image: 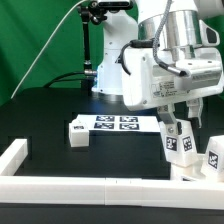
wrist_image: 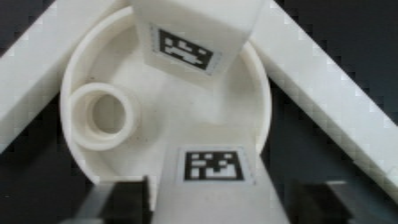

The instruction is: Assemble stool

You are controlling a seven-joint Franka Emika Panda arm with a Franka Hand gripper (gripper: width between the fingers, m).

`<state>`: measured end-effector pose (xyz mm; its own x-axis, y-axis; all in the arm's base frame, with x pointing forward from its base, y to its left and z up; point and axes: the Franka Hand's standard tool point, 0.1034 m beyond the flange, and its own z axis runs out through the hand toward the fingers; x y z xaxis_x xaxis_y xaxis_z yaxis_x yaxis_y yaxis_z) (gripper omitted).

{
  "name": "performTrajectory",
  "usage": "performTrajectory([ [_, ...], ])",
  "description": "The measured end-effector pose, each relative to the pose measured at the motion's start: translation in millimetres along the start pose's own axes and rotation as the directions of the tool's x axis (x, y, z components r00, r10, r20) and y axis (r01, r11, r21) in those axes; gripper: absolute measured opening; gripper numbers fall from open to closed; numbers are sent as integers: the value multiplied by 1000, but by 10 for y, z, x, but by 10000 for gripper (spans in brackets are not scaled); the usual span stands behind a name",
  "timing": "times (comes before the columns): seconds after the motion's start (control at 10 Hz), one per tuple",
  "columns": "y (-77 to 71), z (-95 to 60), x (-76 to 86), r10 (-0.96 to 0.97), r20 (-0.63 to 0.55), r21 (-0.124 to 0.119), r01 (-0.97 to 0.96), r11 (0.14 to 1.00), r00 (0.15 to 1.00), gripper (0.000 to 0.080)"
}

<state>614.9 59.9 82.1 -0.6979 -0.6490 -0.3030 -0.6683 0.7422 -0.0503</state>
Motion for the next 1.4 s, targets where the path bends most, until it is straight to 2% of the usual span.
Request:
performTrajectory([
  [0.1,0,-8,-6,-15,1,0,15,1000,1000,573],
  [0.2,-2,-65,-39,-60,10,3,60,998,998,573],
  [0.3,-6,-140,-80,-75,22,7,75,997,997,640],
  [0.5,2,-215,-137,-216,32,18,216,976,976,648],
  [0.7,2,-195,-119,-316,26,19,315,949,949,648],
  [0.8,22,-193,-127,-409,22,11,408,913,912,648],
  [1.0,149,-188,-207,-582,3,-65,581,811,813,648],
  [1.2,210,-200,-263,-747,14,-105,744,660,665,648],
  [1.3,223,-218,-308,-809,26,-116,806,580,587,648],
  [1.4,216,-223,-321,-841,32,-112,839,533,539,648],
])
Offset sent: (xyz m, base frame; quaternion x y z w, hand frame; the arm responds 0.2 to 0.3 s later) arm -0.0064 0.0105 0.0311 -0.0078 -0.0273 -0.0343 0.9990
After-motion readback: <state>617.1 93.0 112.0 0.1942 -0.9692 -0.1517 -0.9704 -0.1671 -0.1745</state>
